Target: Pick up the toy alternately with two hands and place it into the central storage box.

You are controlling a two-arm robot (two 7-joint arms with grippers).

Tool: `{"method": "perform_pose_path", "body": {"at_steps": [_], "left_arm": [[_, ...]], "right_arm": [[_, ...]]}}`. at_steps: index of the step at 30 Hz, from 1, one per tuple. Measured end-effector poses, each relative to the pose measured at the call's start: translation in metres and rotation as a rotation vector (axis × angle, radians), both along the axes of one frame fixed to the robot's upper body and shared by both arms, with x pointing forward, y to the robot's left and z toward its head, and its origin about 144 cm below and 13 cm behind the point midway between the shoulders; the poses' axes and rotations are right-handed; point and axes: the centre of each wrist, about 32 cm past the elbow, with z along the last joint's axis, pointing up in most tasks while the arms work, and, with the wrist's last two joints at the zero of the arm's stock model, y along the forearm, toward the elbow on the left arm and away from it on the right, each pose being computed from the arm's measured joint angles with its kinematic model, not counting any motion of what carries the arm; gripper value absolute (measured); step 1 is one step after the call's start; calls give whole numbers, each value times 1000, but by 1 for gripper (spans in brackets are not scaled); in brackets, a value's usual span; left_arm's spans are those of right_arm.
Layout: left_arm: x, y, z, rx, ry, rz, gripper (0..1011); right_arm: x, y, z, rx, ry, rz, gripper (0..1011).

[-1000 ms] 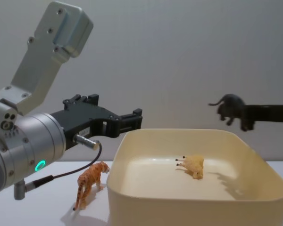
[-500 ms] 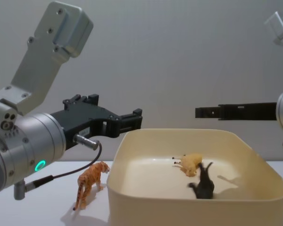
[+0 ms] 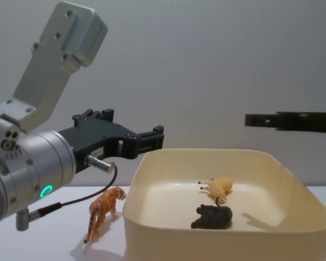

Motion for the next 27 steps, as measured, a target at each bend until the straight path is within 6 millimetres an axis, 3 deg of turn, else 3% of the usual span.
{"method": "perform_pose_path", "body": {"at_steps": [13, 27], "left_arm": [[-1, 1, 0, 3, 5, 1, 1001], [-19, 23, 2, -4, 133, 38, 1002]], "right_arm": [[-20, -20, 2, 28, -46, -71, 1001], [-29, -29, 4, 39, -65, -98, 1001]]}}
